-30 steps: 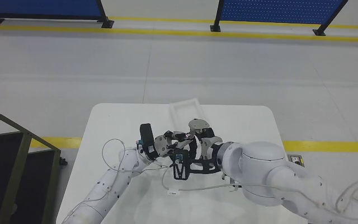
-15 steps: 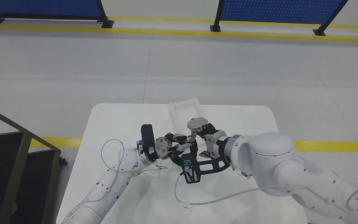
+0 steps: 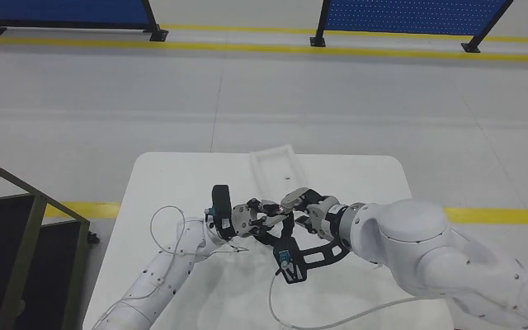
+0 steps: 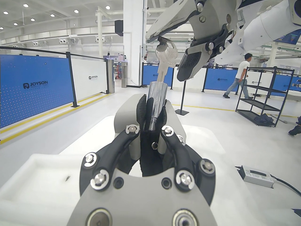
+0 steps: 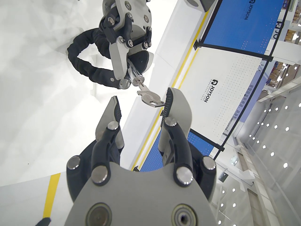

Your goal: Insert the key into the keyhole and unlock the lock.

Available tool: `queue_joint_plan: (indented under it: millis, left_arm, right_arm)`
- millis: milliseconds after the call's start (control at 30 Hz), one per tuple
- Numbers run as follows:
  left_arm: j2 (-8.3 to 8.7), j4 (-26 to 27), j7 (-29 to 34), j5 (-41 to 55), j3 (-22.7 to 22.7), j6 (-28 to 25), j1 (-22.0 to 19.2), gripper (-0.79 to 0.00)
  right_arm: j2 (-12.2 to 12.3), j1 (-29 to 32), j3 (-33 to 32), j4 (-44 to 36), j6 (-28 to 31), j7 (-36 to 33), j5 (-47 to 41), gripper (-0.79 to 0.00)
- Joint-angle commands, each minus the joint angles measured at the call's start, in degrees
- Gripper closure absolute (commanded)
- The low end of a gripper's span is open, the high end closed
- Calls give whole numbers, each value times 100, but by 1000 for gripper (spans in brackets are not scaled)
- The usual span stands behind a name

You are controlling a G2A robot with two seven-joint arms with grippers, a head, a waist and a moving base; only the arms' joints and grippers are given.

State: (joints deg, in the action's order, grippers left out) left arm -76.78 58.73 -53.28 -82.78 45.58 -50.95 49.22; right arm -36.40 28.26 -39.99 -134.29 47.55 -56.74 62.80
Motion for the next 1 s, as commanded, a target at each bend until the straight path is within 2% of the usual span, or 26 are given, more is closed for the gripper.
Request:
queue_joint_plan:
  millis: [0, 67, 133, 200, 467, 533, 967]
  left_arm:
    - [-3, 8, 16, -5, -7, -15, -1, 0]
    - [-7, 25, 31, -12, -16, -27, -2, 0]
    - [-11, 37, 40, -15, -27, -44, -1, 0]
    - [-17, 53, 53, -25, -47, -58, -2, 0]
    - [-46, 65, 92, -19, -113, -97, -25, 0]
    - [-51, 65, 96, -20, -123, -101, -35, 0]
    - [-70, 50, 95, -59, -175, -100, -69, 0]
  right_arm:
    - [14, -54, -9, -10, 9, 9, -163, -317]
    - [24, -102, -7, -13, 11, 11, -264, -283]
    - [30, -141, 2, -7, 1, 2, -334, -215]
    - [30, -167, 11, 6, -10, -10, -416, -114]
    - [11, -232, 14, 117, -37, -34, -802, -18]
    - [9, -234, -1, 153, -64, -57, -912, 0]
    - [-40, -132, -93, 269, -1096, -594, -1684, 0]
